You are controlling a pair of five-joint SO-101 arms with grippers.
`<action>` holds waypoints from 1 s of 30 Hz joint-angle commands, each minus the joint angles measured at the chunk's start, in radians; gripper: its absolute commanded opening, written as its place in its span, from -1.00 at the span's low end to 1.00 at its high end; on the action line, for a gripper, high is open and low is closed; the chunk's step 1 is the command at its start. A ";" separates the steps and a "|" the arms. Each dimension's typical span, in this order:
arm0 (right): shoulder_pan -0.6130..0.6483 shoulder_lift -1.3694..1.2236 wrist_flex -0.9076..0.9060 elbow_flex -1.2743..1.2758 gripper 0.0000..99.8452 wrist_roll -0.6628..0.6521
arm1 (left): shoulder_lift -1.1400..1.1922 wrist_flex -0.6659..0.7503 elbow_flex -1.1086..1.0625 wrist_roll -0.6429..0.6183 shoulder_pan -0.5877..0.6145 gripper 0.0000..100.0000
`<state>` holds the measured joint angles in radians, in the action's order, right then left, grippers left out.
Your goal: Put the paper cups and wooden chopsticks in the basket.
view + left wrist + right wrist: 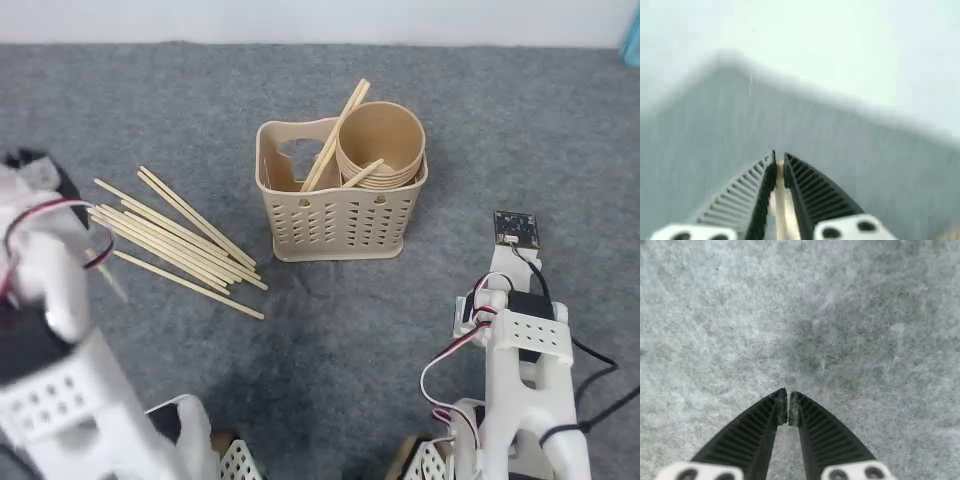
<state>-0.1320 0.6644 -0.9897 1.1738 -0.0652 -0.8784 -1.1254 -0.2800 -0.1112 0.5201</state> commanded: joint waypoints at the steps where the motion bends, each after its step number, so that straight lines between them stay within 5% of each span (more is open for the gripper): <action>1: -0.005 0.036 0.008 -0.003 -0.95 0.000 | -0.107 0.203 -0.002 0.002 -0.061 -0.98; 18: -0.005 0.036 0.008 -0.003 -0.95 0.000 | -0.163 0.936 -0.107 0.000 -0.489 -0.98; 30: -0.007 0.036 0.016 -0.003 -0.95 0.000 | -0.163 0.910 -0.338 0.000 -0.703 -0.98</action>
<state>-0.1335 0.6644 -0.9897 1.1738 -0.0652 -1.0288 -0.2094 -0.5961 -0.1143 -0.1580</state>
